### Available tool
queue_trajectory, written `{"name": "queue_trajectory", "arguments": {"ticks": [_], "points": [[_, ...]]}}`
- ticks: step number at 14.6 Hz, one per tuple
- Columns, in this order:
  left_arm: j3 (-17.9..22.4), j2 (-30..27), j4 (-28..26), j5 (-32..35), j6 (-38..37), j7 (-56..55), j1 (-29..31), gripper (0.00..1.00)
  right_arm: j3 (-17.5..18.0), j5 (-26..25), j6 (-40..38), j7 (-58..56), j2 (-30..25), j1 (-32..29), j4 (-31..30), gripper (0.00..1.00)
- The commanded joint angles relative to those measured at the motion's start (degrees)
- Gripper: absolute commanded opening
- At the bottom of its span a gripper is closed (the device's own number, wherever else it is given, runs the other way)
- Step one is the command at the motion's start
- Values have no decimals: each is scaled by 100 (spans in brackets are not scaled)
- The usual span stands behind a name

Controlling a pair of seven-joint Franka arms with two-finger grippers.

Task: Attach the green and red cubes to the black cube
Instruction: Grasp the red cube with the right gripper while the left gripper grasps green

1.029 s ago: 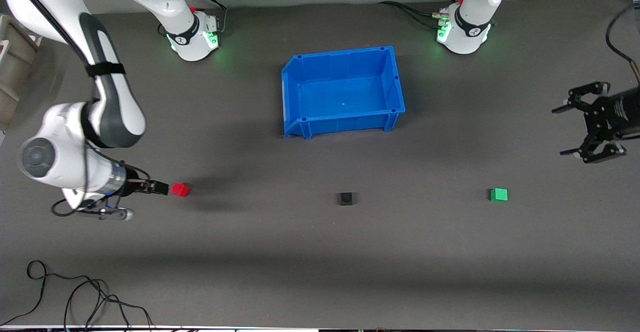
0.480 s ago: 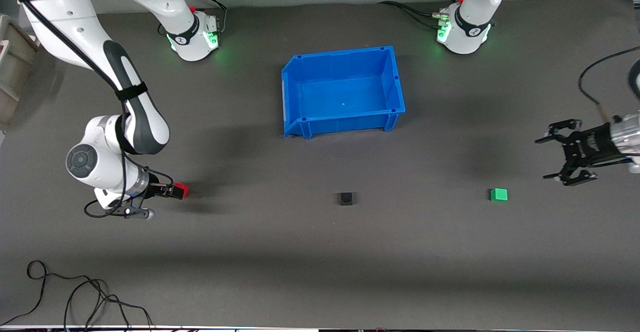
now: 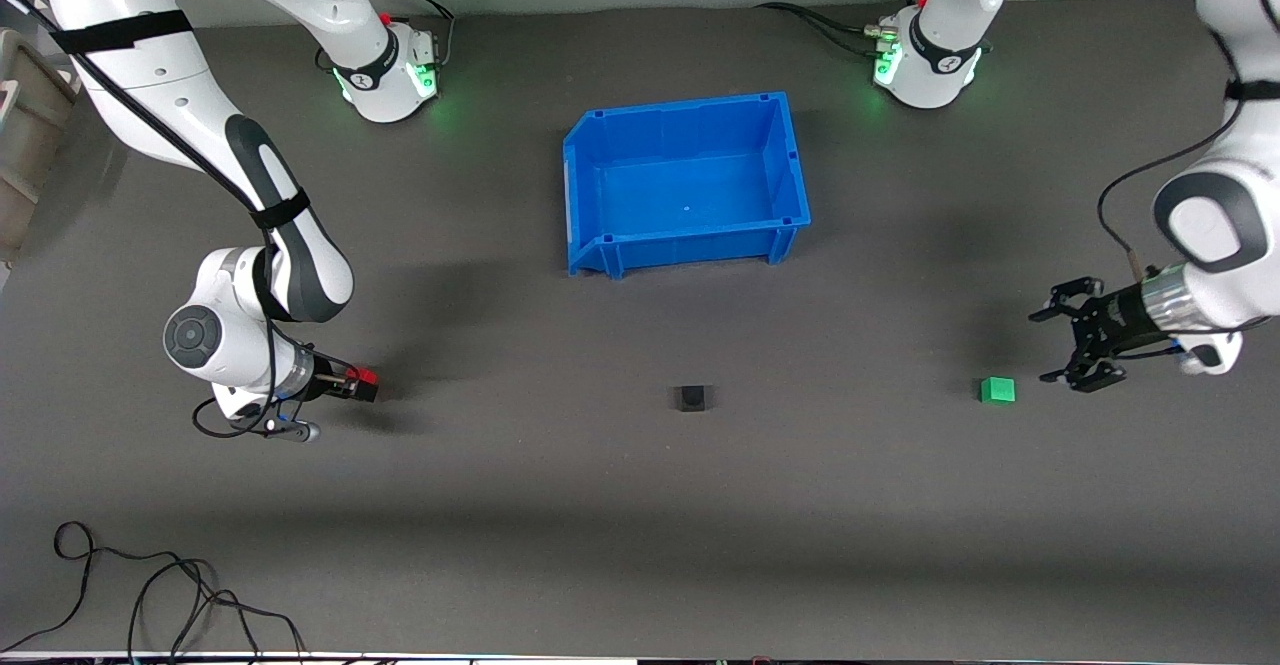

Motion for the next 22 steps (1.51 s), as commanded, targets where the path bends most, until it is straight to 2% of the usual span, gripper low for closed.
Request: {"name": "queue_trajectory", "arguments": {"ticks": [1,5,6,7,9,16,18,19,21,22], "points": [[-40,327,59,-305,167,879,53,100,16,-4,47,219,-15,31,4,82],[-67,881,296,-446,755,1014,-52,100,16,-4,47,210,29,31,4,76],[-76,934,314,-481,825,996,-52,100,16,-4,47,210,29,31,4,71],[-76,944,366,-646,826,944,-52,100,16,-4,47,210,37,40,4,65],[-76,1075,507,-972,870,926,-104,100,16,-4,47,219,46,40,4,62],[-76,1374,674,-999,1098,829,-140,99,16,163,47,219,64,49,13,61],[-76,1374,674,-999,1090,829,-140,56,25,154,56,210,99,83,13,61],[-84,1374,674,-999,1090,812,-166,41,25,154,65,210,108,127,13,61],[-76,1374,692,-999,1098,672,-219,13,25,154,118,210,117,145,13,61],[-76,1374,727,-973,1090,610,-280,8,25,154,126,201,134,145,13,61]]}}
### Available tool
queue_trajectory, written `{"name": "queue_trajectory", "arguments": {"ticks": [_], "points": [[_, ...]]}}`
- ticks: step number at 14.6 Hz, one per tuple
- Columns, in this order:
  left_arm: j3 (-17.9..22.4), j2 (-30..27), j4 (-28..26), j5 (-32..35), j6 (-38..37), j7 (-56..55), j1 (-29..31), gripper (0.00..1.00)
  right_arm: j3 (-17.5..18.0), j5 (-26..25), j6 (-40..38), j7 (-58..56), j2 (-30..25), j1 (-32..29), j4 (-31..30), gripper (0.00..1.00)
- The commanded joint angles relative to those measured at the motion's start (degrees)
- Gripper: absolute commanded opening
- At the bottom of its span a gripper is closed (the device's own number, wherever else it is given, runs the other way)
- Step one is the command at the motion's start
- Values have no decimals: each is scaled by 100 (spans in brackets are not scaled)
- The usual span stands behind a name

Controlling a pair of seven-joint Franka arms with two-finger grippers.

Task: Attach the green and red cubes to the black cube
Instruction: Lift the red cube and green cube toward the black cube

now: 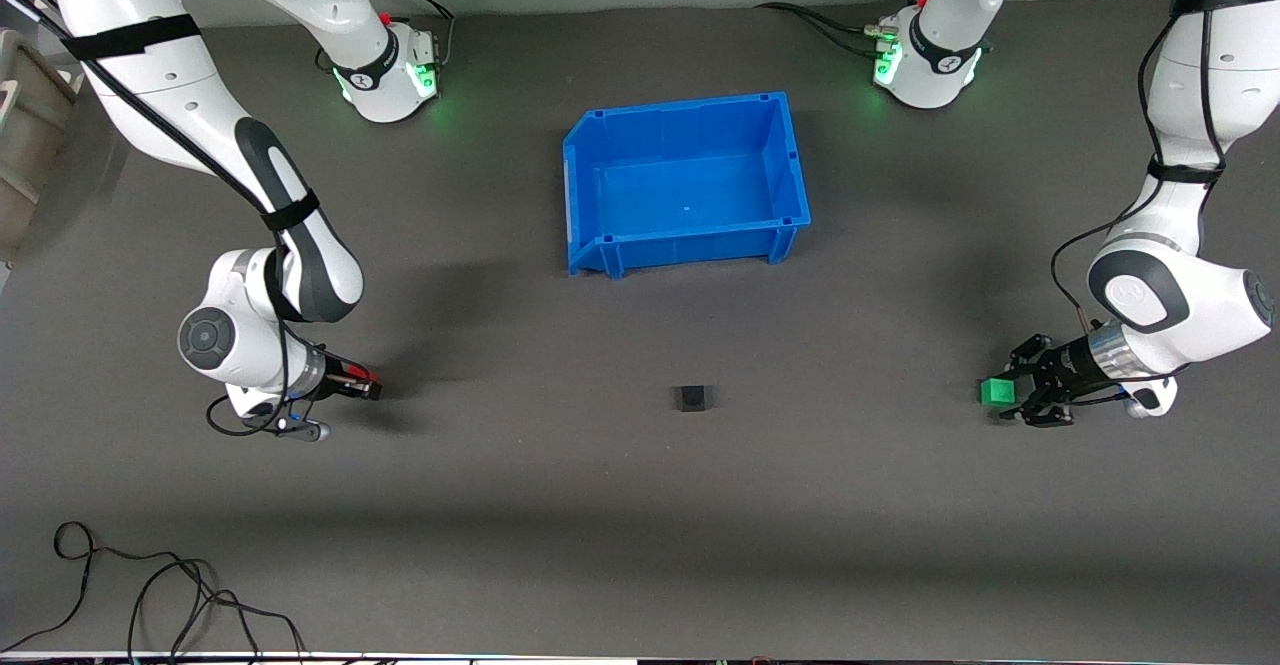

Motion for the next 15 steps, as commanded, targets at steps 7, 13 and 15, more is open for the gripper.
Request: {"name": "queue_trajectory", "arguments": {"ticks": [7,13,15], "points": [[257,-226,867,530,-1459,-1024,-125,6,-22,81,119,29,35,31,9,59],[223,-147,1537,1218,-2218,-2238,-230,6,-14,81,162,38,36,31,0,20],[214,-130,1546,1183,-2139,-2703,-510,6,-22,81,163,29,35,31,0,16]]}}
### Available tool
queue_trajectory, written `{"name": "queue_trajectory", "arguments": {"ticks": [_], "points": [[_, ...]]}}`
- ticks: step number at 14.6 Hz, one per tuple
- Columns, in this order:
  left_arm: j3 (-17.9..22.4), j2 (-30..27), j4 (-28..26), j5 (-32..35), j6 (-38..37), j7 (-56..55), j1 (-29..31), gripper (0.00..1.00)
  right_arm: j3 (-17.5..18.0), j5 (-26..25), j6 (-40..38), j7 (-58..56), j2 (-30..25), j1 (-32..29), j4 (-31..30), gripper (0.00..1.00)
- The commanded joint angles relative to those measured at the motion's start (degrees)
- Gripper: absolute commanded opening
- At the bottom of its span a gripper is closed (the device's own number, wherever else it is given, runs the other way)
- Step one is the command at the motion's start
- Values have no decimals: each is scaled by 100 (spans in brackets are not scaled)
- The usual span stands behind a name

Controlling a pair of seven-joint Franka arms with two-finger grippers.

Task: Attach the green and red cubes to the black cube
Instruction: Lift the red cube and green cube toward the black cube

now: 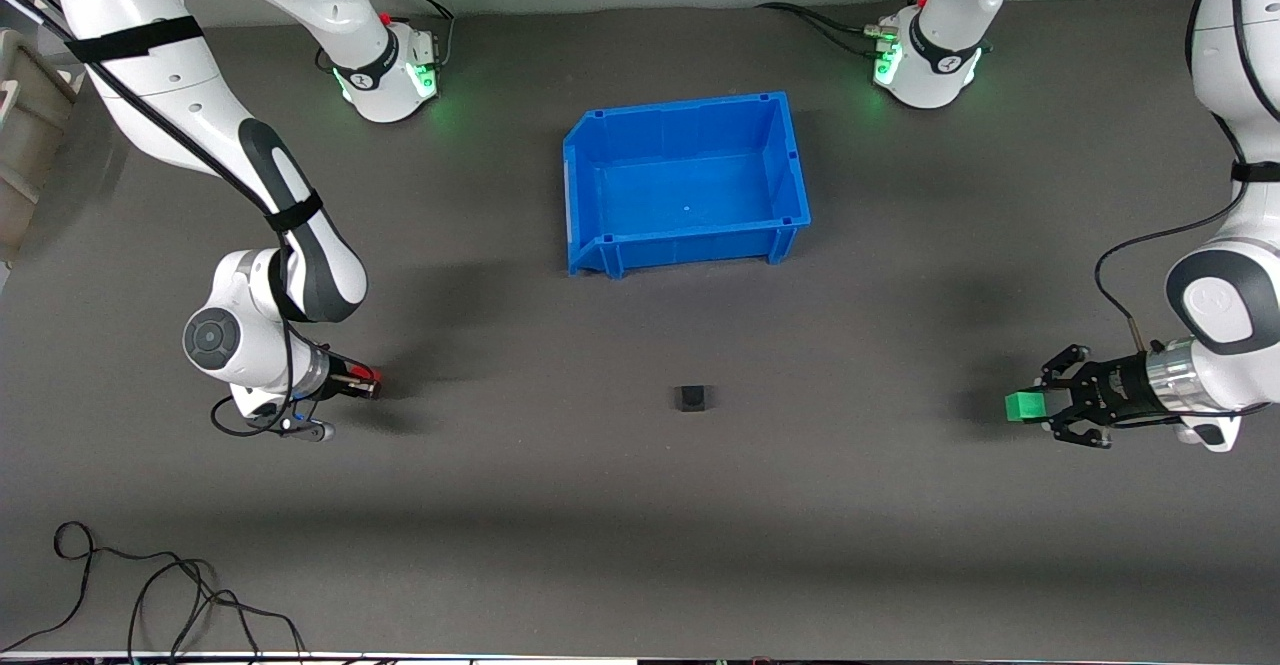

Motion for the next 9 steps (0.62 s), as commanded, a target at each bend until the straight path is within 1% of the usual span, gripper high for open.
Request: {"name": "queue_trajectory", "arguments": {"ticks": [1,3,4,5,7,9], "points": [[38,52,55,25,90,-777,-473,5,-24,81,129,37,12,29,-3,15],[38,78,38,7,257,-1331,-824,4,-15,107,68,142,-85,29,14,3],[38,95,3,-11,388,-1473,-1035,4,-15,264,24,351,-181,29,32,0],[38,122,-6,-28,450,-1657,-1228,4,-15,404,-63,519,-243,38,49,0],[29,139,-59,-238,651,-1869,-1615,3,20,450,-222,835,-340,55,111,0],[29,140,-234,-537,1108,-1948,-2019,3,55,458,-511,1772,-454,151,321,0]]}}
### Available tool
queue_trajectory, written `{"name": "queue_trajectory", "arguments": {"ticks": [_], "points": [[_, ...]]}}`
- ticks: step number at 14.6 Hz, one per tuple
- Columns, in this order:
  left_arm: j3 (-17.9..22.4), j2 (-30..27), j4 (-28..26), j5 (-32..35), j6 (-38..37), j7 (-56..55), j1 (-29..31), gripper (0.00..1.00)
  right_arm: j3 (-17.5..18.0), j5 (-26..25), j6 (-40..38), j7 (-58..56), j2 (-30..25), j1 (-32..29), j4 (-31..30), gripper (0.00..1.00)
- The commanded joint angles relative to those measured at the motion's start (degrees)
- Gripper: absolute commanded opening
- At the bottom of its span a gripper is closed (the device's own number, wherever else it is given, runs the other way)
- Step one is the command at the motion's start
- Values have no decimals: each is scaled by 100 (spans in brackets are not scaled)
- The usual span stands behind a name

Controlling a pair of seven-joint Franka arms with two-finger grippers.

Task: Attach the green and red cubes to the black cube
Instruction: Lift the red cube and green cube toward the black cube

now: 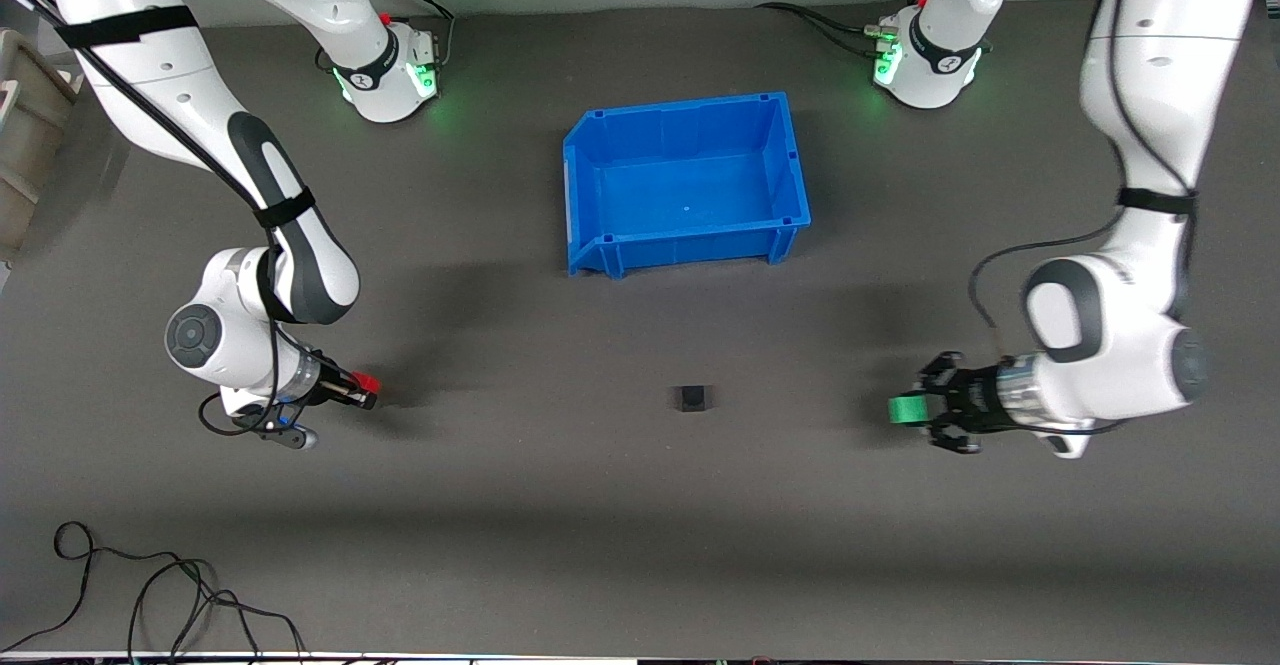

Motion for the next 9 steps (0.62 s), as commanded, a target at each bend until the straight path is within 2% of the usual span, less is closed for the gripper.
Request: {"name": "queue_trajectory", "arguments": {"ticks": [1,3,6,9], "points": [[94,0,-245,-308,627,-267,-625,3,35,132,-561,1534,-224,267,356,0],[103,97,-254,-327,954,-540,-1047,3,44,203,-878,3038,-119,723,891,0],[67,299,-245,-335,1559,-593,-1522,3,35,194,-1002,5218,512,1558,1805,0],[67,466,-219,-327,1921,-664,-1743,0,44,194,-1317,6618,1057,1875,2710,0]]}}
